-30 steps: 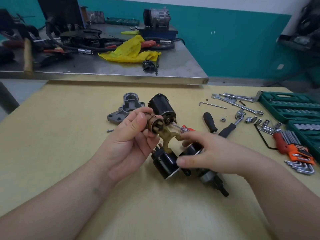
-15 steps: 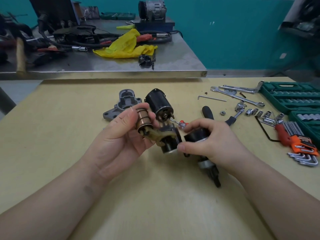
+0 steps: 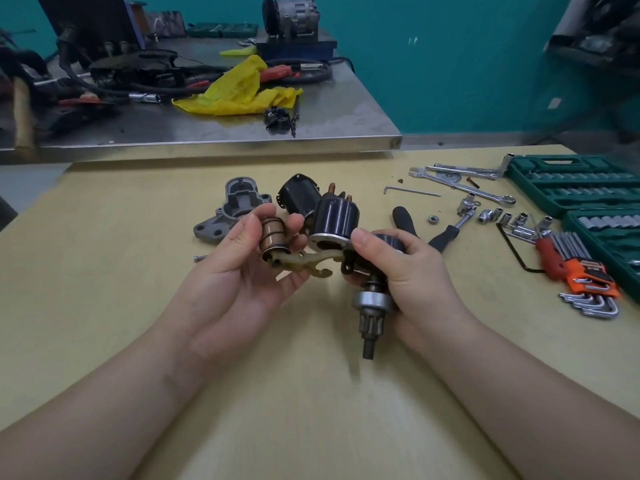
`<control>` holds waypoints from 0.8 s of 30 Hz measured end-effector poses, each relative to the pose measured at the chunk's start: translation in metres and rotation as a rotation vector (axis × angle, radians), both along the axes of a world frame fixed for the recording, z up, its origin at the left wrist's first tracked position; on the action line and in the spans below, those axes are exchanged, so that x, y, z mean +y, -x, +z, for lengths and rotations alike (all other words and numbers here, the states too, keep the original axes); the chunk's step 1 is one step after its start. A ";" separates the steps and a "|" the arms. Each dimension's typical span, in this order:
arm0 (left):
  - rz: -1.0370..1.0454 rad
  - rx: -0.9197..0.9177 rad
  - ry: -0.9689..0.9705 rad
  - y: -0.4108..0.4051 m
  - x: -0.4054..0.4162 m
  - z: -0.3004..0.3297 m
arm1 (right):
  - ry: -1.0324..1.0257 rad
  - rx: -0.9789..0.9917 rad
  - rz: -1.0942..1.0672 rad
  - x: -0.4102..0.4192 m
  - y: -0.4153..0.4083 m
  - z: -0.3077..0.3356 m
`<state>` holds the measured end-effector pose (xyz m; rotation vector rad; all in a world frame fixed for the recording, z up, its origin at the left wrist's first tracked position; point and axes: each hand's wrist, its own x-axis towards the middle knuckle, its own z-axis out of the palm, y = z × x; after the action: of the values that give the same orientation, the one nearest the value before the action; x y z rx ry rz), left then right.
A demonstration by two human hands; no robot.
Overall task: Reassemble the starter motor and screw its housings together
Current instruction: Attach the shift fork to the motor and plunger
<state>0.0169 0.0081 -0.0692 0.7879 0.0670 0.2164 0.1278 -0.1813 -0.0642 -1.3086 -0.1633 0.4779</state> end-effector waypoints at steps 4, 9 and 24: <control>0.026 0.011 0.037 -0.004 -0.005 -0.007 | -0.021 0.020 -0.010 0.002 0.004 0.001; 0.026 0.022 -0.020 -0.005 -0.002 -0.010 | -0.055 0.032 -0.045 -0.002 0.000 0.000; 0.072 0.180 -0.030 -0.005 -0.011 -0.011 | 0.018 -0.107 -0.105 -0.003 0.001 0.000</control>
<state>0.0220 -0.0031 -0.0805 0.8345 0.2633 0.2147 0.1270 -0.1845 -0.0645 -1.3536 -0.1789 0.3215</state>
